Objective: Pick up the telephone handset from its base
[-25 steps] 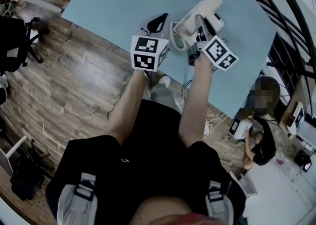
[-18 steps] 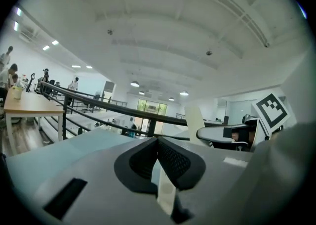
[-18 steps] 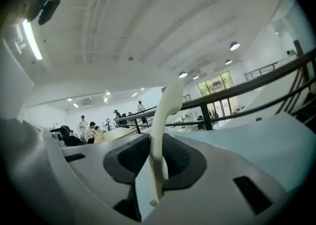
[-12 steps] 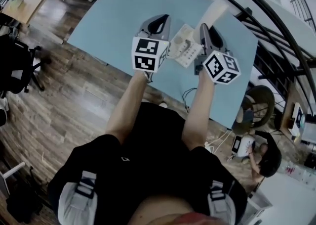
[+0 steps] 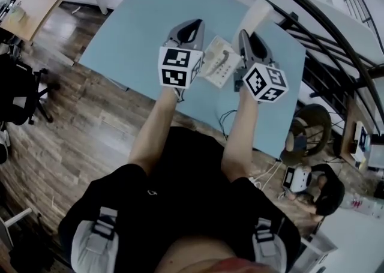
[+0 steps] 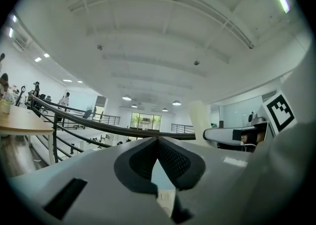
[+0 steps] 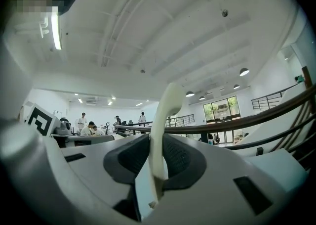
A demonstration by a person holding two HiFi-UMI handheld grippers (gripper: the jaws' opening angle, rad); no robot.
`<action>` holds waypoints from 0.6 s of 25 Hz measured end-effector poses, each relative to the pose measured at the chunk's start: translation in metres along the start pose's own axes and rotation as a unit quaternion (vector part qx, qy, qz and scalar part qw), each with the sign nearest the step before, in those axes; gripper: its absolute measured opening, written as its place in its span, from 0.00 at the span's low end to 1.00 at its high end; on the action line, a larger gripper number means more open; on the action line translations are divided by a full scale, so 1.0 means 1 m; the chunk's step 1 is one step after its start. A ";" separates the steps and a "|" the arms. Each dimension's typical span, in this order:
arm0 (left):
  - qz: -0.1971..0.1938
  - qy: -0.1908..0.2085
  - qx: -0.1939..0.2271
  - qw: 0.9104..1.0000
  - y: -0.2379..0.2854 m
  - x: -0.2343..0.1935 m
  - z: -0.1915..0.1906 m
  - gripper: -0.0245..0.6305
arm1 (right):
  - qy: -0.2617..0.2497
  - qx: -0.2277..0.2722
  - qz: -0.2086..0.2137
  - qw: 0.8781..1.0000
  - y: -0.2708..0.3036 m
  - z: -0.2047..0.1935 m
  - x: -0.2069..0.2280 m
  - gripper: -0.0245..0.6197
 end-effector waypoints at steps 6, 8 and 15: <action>0.007 -0.005 0.000 1.000 0.003 -0.007 -0.001 0.04 | -0.011 -0.002 0.001 1.000 0.001 -0.002 0.001 0.16; 0.006 -0.005 -0.001 1.000 0.003 -0.007 -0.002 0.04 | -0.013 -0.005 0.000 1.000 0.002 -0.003 0.001 0.16; 0.013 -0.010 -0.006 1.000 0.005 -0.014 -0.005 0.04 | -0.015 -0.007 -0.002 1.000 0.003 -0.003 0.003 0.16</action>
Point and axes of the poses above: the fingertips, and each gripper's own axes: y forward along the fingers, x to its right, z out of its top, the point moved 2 cm from there along -y, backward along the fingers, and after that the axes turned 8 degrees about y, right-handed, at the moved point
